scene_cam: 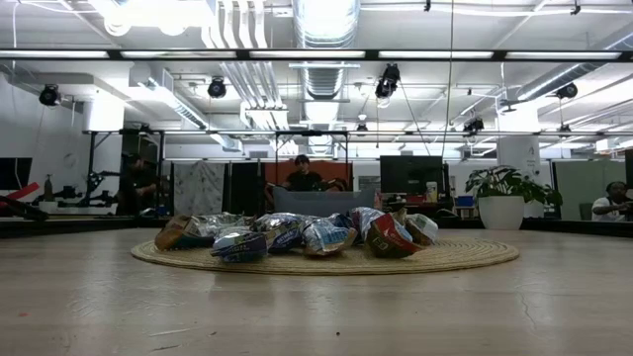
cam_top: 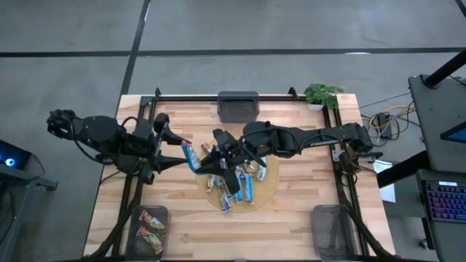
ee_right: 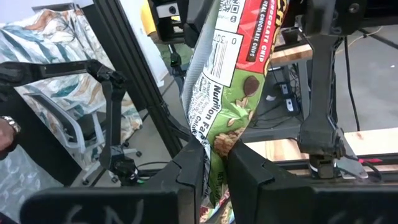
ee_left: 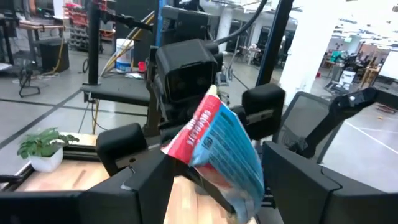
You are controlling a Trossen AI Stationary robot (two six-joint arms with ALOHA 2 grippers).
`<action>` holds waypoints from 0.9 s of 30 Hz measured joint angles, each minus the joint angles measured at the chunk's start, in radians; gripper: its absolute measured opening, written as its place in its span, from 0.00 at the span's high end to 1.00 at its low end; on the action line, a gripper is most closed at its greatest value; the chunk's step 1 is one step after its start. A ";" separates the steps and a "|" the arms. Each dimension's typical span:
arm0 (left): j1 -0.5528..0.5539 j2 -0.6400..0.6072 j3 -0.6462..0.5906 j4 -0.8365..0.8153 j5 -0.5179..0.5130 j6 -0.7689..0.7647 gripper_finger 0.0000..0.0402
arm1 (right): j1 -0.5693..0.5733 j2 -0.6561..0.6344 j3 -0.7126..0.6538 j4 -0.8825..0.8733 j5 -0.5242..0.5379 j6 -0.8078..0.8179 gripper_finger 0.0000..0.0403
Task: Pick and place Granola Bars by type
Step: Put the red granola bar into the left black bin
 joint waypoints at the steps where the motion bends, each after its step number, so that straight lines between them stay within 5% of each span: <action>1: 0.004 0.004 0.000 -0.002 0.000 0.001 0.45 | 0.000 0.000 0.000 0.000 0.000 0.000 0.89; 9: 0.012 0.049 0.000 0.022 0.012 -0.009 0.48 | 0.000 0.000 0.000 0.000 0.000 -0.003 0.89; 21: 0.012 0.051 0.000 0.019 0.037 -0.020 0.89 | 0.000 0.001 -0.001 -0.002 0.003 -0.003 0.89; 27: 0.014 0.037 0.000 -0.002 0.036 -0.005 0.93 | 0.000 0.001 0.000 -0.001 0.003 0.000 0.85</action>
